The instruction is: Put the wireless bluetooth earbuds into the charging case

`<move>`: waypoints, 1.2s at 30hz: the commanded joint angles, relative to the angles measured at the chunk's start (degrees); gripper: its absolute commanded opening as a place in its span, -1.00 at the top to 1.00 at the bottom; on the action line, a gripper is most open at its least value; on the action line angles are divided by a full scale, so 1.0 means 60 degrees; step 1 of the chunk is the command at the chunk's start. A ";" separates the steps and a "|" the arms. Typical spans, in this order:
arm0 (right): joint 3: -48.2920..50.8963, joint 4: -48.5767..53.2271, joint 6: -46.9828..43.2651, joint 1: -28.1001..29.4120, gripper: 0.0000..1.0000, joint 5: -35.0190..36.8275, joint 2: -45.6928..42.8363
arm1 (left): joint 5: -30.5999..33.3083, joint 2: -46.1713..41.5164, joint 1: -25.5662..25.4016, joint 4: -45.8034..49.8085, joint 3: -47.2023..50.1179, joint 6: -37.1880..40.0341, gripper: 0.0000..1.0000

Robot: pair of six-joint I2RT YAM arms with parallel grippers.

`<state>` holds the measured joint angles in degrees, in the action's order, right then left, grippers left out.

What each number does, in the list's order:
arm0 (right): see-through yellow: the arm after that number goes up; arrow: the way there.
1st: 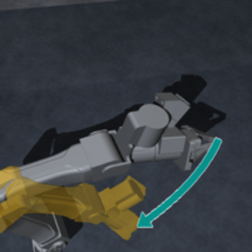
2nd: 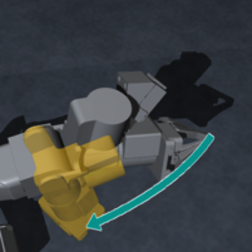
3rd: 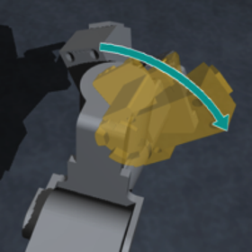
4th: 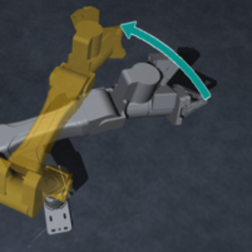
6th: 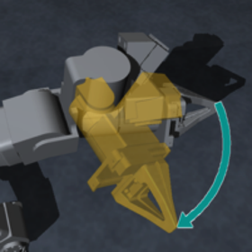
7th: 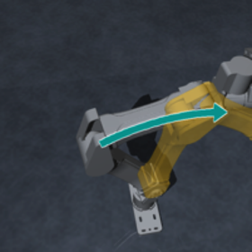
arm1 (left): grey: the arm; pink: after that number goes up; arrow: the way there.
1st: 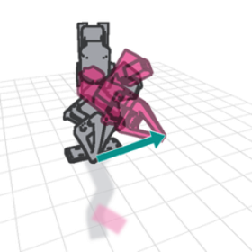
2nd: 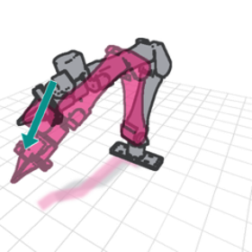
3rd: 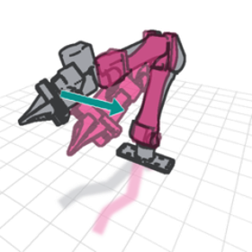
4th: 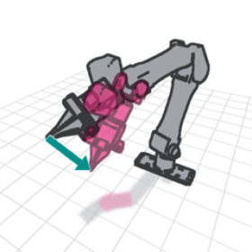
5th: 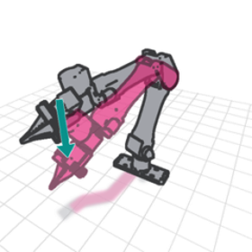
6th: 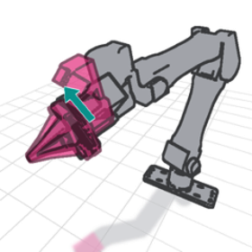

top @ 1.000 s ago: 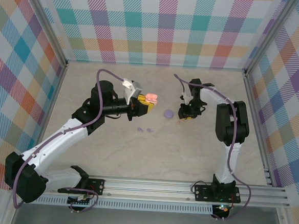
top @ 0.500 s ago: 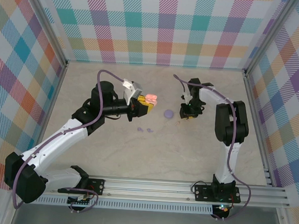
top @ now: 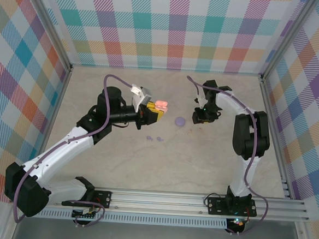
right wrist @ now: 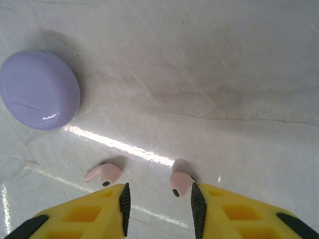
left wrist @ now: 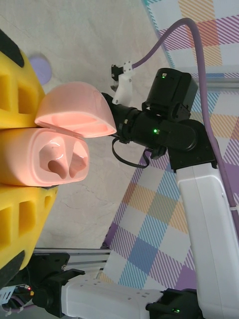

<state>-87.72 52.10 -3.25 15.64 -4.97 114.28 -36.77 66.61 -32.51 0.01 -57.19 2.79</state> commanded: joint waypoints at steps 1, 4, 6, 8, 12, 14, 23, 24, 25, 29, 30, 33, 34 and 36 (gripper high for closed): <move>0.0002 0.0543 -0.0840 0.0016 0.17 -0.0171 0.0179 | -0.0035 -0.0236 -0.0146 -0.0002 0.0010 0.0107 0.86; -0.0027 0.0532 -0.0973 0.0016 0.15 -0.0079 0.0253 | -0.0053 -0.0232 -0.0140 -0.0002 0.0000 0.0106 0.86; -0.0043 0.0497 -0.1018 0.0016 0.16 -0.0094 0.0301 | -0.0045 -0.0218 -0.0144 -0.0003 0.0004 0.0106 0.86; -0.0043 0.0413 -0.1027 0.0017 0.16 0.0003 0.0347 | -0.0050 -0.0217 -0.0148 -0.0010 -0.0009 0.0092 0.86; 0.0015 0.0302 -0.1113 0.0030 0.18 0.0045 0.0443 | -0.0039 -0.0218 -0.0140 0.0020 -0.0004 0.0095 0.86; 0.0052 0.0237 -0.1114 0.0045 0.19 0.0185 0.0479 | -0.0024 -0.0238 -0.0148 0.0040 0.0001 0.0085 0.86; 0.0257 -0.0077 -0.0910 0.0082 0.30 0.0637 0.0655 | -0.0044 -0.0271 -0.0148 -0.0007 0.0034 0.0044 0.86; 0.0278 -0.0093 -0.0910 0.0102 0.30 0.0627 0.0668 | -0.0031 -0.0268 -0.0144 -0.0004 0.0027 0.0042 0.86; 0.0280 -0.0098 -0.0909 0.0104 0.30 0.0624 0.0684 | -0.0034 -0.0263 -0.0147 -0.0002 0.0037 0.0044 0.86; 0.0308 -0.0068 -0.0938 0.0147 0.31 0.0659 0.0773 | -0.0016 -0.0262 -0.0148 0.0031 0.0039 0.0048 0.86; 0.0316 -0.0078 -0.0926 0.0158 0.31 0.0679 0.0773 | -0.0023 -0.0264 -0.0148 0.0039 0.0029 0.0041 0.86; 0.0353 -0.0084 -0.0909 0.0177 0.33 0.0824 0.0802 | -0.0019 -0.0273 -0.0147 0.0049 0.0030 0.0047 0.86; 0.0375 -0.0091 -0.0909 0.0177 0.33 0.0853 0.0802 | -0.0009 -0.0274 -0.0148 0.0066 0.0032 0.0053 0.86; 0.0411 -0.0091 -0.0911 0.0190 0.34 0.0861 0.0814 | 0.0008 -0.0277 -0.0140 0.0071 0.0046 0.0050 0.86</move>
<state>-86.02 51.42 -8.43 16.40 -0.38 117.73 -36.75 66.46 -32.53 0.03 -57.19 2.79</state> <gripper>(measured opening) 0.332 0.227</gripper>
